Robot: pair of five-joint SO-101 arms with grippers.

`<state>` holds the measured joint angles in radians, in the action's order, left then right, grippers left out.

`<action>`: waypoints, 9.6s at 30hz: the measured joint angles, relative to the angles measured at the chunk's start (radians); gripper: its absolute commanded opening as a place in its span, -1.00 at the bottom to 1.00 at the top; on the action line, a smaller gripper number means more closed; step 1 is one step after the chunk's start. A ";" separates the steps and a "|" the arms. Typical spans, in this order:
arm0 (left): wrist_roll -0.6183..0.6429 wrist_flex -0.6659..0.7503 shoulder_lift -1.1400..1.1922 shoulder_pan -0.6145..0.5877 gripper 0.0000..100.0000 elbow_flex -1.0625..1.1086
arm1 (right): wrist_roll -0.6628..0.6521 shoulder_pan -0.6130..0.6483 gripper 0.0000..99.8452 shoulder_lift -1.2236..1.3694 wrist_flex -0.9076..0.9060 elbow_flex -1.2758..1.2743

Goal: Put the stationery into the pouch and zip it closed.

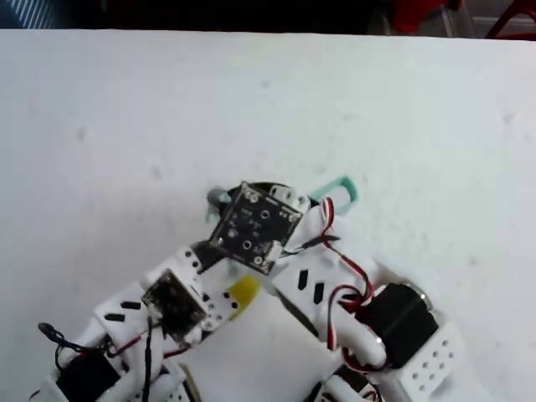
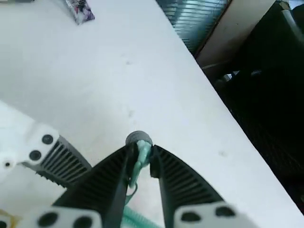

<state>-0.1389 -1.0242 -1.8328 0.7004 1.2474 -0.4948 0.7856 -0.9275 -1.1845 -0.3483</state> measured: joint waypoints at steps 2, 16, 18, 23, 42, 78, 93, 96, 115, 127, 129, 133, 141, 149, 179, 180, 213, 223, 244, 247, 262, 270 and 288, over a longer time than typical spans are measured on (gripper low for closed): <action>0.068 0.020 0.002 -0.044 -0.57 0.000 | 0.014 0.000 -0.96 0.000 0.034 -0.034; 0.138 0.218 0.002 -0.021 -0.92 0.144 | 0.097 -0.008 -0.96 0.000 0.097 -0.104; 0.112 0.259 0.002 -0.014 -0.96 0.172 | 0.115 -0.020 -0.96 0.000 0.115 -0.104; 0.094 0.284 0.005 0.000 -0.96 0.183 | 0.158 -0.094 -0.96 0.000 0.160 -0.104; 0.164 0.230 0.018 -0.216 -0.96 0.147 | 0.181 -0.290 -0.97 -0.028 0.235 -0.147; -0.002 0.084 0.003 -0.038 -0.61 0.081 | 0.308 -0.333 -0.85 0.338 -0.506 0.485; 0.072 0.104 0.003 0.120 -0.93 0.138 | 0.308 -0.262 -0.85 0.353 -0.509 0.356; -0.006 0.199 0.002 0.157 -0.94 0.207 | 0.308 -0.265 -0.85 0.353 -0.509 0.356; -0.046 0.393 0.021 -0.345 -0.96 0.249 | 0.311 -0.267 -0.84 0.353 -0.437 0.493; -0.551 0.410 0.000 -0.195 -0.96 0.364 | 0.311 -0.265 -0.84 0.353 -0.408 0.493; -0.618 0.404 0.000 -0.117 -0.96 0.423 | 0.311 -0.265 -0.81 0.353 -0.419 0.493; -0.617 0.342 0.002 -0.080 -0.96 0.419 | 0.311 -0.258 -0.58 0.353 -0.483 0.493; -0.611 0.330 0.002 -0.080 -0.96 0.411 | 0.311 -0.117 -0.58 0.353 -0.514 0.450; -0.609 0.330 0.002 -0.080 -0.96 0.411 | 0.308 -0.100 -0.58 0.511 -0.514 0.285; -0.161 0.451 0.021 -0.094 -0.95 0.302 | 0.255 -0.140 -0.96 0.465 -0.454 0.545; -0.129 0.451 0.021 -0.101 -0.95 0.287 | 0.255 -0.138 -0.96 0.460 -0.442 0.545; 0.057 0.103 0.005 -0.198 -0.83 0.038 | 0.371 0.018 -0.96 0.334 -0.186 0.336; 0.005 0.103 0.015 -0.199 -0.95 0.044 | 0.410 -0.137 -0.96 0.330 -0.117 0.334; -0.006 0.094 0.018 -0.206 -0.96 0.044 | 0.450 -0.324 -0.96 0.319 0.259 0.084; -0.008 0.094 0.018 -0.206 -0.96 0.044 | 0.450 -0.339 -0.96 0.316 0.313 0.051; -0.035 0.086 0.020 -0.207 -0.96 0.043 | 0.450 -0.414 -0.96 0.345 0.477 -0.009; -0.044 0.005 0.011 -0.204 -0.96 0.000 | 0.451 -0.534 -0.96 0.486 0.575 -0.011; -0.048 -0.009 0.014 -0.204 -0.96 -0.005 | 0.402 -0.621 -0.96 0.605 0.704 -0.009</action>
<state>-0.1864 -1.0334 -1.8190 0.4964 1.2428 -0.0928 0.1642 -0.3230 -0.4803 -0.3575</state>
